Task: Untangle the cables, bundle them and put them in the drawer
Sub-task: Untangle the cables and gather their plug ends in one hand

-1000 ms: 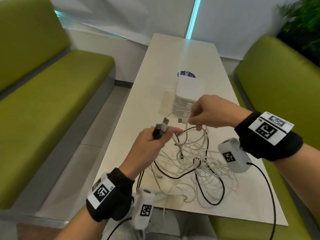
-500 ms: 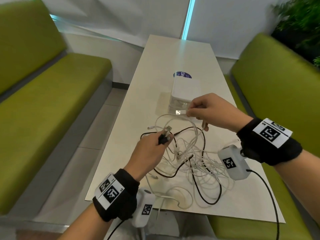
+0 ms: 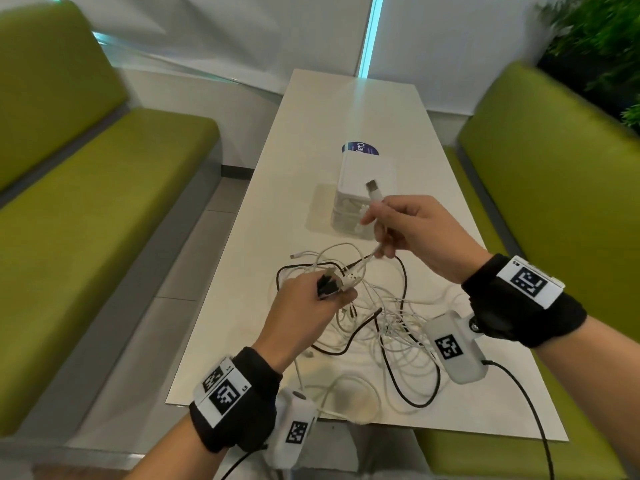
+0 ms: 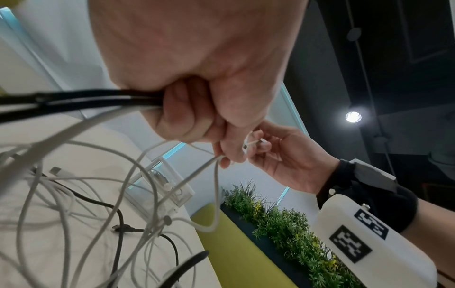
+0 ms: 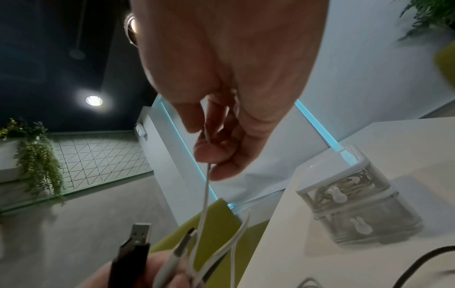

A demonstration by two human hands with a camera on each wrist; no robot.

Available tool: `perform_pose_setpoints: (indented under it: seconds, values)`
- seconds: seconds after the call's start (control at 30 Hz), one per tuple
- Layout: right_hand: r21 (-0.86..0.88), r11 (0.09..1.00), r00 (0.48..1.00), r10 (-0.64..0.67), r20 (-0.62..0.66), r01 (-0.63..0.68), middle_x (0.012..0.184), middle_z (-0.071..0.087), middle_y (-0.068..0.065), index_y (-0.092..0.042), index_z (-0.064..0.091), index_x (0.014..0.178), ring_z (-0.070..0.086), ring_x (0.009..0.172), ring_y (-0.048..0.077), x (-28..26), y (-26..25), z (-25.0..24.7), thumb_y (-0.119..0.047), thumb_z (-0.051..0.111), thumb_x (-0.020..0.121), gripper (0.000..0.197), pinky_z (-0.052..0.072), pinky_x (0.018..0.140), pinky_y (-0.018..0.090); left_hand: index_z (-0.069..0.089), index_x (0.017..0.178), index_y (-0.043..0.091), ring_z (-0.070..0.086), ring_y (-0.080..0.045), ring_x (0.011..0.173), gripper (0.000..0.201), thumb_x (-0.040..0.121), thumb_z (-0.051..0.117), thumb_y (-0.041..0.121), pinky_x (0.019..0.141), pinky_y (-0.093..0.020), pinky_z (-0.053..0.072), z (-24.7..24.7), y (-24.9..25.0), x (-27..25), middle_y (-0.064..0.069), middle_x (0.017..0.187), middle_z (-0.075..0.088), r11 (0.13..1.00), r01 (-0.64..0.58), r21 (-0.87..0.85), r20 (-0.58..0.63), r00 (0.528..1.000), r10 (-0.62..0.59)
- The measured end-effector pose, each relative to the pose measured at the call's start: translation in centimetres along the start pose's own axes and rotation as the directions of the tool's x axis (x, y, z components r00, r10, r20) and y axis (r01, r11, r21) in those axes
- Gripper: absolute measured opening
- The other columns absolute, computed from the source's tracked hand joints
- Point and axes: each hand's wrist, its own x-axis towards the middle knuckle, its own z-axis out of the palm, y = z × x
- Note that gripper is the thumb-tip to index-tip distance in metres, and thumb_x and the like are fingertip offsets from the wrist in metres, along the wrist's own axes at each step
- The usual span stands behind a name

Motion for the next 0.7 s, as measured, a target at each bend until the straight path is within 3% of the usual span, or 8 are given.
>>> perform_pose_setpoints:
  seconds: [0.13,0.2,0.33,0.4,0.47,0.53,0.6,0.7]
  values:
    - [0.010,0.987,0.973,-0.157,-0.169,0.161,0.079,0.062,0.016,-0.003,0.067,0.095,0.063,0.062,0.030,-0.1,-0.9,0.2,-0.021,0.050,0.099,0.025,0.056,0.072,0.041,0.050,0.060,0.027,0.044,0.002,0.050,0.034,0.079,0.076,0.039,0.052,-0.012,0.031,-0.8,0.7,0.0,0.021,0.048,0.049,0.994,0.004,-0.109,-0.152,0.988,-0.021]
    - [-0.013,0.979,0.962,-0.202,-0.184,0.203,0.082,0.065,0.019,-0.004,0.068,0.098,0.066,0.064,0.030,-0.1,-1.4,0.2,-0.019,0.052,0.098,0.022,0.058,0.072,0.040,0.056,0.065,0.023,0.038,0.000,0.046,0.031,0.087,0.066,0.042,0.054,-0.020,0.030,-1.1,0.8,0.2,0.018,0.046,0.043,0.968,-0.016,-0.250,-0.223,0.974,-0.041]
    - [-0.243,0.940,0.971,-0.238,0.037,0.240,0.075,0.069,0.010,-0.006,0.073,0.095,0.064,0.061,0.027,-0.5,-1.6,0.8,-0.022,0.057,0.096,0.022,0.055,0.065,0.041,0.074,0.098,0.021,0.020,-0.014,0.047,0.040,0.091,0.050,0.051,0.050,-0.026,0.021,-1.7,1.7,0.0,0.004,0.054,0.022,0.855,-0.113,-0.506,-0.273,0.962,-0.035]
    - [-0.368,0.885,0.958,-0.272,0.093,0.287,0.068,0.067,0.001,-0.015,0.074,0.086,0.056,0.056,0.019,-0.8,-1.3,1.4,-0.028,0.057,0.095,0.023,0.046,0.057,0.036,0.072,0.110,0.017,0.021,-0.020,0.047,0.032,0.093,0.055,0.038,0.048,-0.024,0.029,-1.8,2.6,-0.1,0.003,0.050,0.031,0.834,-0.174,-0.524,-0.310,0.951,0.004]
    - [-0.397,0.866,0.953,-0.276,0.124,0.303,0.064,0.066,-0.003,-0.022,0.073,0.081,0.055,0.056,0.013,-0.9,-1.1,2.1,-0.030,0.057,0.096,0.023,0.045,0.056,0.033,0.069,0.116,0.015,0.019,-0.011,0.043,0.029,0.093,0.057,0.029,0.041,-0.022,0.023,-1.7,3.3,0.0,0.014,0.046,0.043,0.803,-0.179,-0.568,-0.314,0.949,-0.011]
    - [-0.374,0.881,0.956,-0.248,0.156,0.290,0.063,0.066,-0.003,-0.019,0.072,0.084,0.064,0.058,0.015,-1.1,-0.9,2.5,-0.030,0.056,0.096,0.023,0.052,0.060,0.039,0.071,0.111,0.022,0.020,-0.005,0.042,0.031,0.091,0.053,0.038,0.039,-0.022,0.018,-1.6,3.5,0.1,0.016,0.047,0.035,0.737,-0.128,-0.664,-0.259,0.964,-0.066]
    - [-0.354,0.890,0.954,-0.228,0.197,0.286,0.066,0.066,-0.013,-0.016,0.072,0.088,0.066,0.055,0.015,-1.2,-0.7,2.9,-0.028,0.055,0.097,0.022,0.053,0.059,0.034,0.071,0.095,0.023,0.022,-0.004,0.042,0.034,0.088,0.048,0.047,0.039,-0.020,0.020,-1.6,3.7,0.1,0.011,0.051,0.028,0.711,-0.090,-0.697,-0.202,0.977,-0.075]
    - [-0.362,0.873,0.941,-0.266,0.211,0.328,0.077,0.069,-0.017,-0.019,0.073,0.094,0.061,0.058,0.008,-1.2,-0.5,3.4,-0.030,0.053,0.098,0.023,0.047,0.058,0.025,0.066,0.079,0.014,0.027,-0.004,0.043,0.044,0.087,0.045,0.051,0.044,-0.018,0.027,-1.4,4.1,-0.3,0.010,0.052,0.032,0.804,-0.145,-0.577,-0.189,0.981,0.041]
